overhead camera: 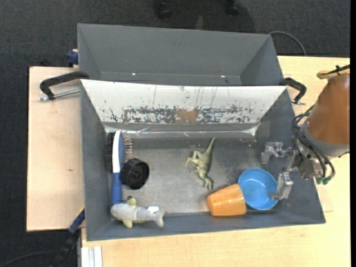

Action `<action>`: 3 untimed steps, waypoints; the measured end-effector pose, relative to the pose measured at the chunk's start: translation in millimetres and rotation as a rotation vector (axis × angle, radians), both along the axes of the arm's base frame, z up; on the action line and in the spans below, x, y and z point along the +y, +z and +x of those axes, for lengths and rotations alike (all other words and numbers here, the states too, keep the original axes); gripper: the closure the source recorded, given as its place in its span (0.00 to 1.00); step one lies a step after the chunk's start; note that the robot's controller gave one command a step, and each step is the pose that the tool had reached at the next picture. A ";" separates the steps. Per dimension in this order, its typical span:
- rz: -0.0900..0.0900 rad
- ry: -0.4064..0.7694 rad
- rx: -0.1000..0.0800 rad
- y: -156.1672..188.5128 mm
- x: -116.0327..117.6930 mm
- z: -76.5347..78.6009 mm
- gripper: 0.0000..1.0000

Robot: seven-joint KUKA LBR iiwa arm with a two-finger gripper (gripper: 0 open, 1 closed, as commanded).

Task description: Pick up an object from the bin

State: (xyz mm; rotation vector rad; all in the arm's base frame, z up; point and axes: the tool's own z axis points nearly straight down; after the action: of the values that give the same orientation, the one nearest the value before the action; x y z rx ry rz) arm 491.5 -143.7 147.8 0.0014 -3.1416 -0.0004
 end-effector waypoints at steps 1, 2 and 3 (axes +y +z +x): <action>0.002 0.243 0.003 -79.0 11.3 26.3 0.00; 0.000 0.243 -0.003 -76.8 10.9 27.8 1.00; -0.006 0.233 -0.015 34.1 -10.3 35.4 1.00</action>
Offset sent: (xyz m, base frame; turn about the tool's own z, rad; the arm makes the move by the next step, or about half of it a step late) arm 0.0263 0.0100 -0.0778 -0.2438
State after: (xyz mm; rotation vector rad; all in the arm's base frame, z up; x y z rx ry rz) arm 526.9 -154.0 181.9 0.3687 -3.1347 0.0087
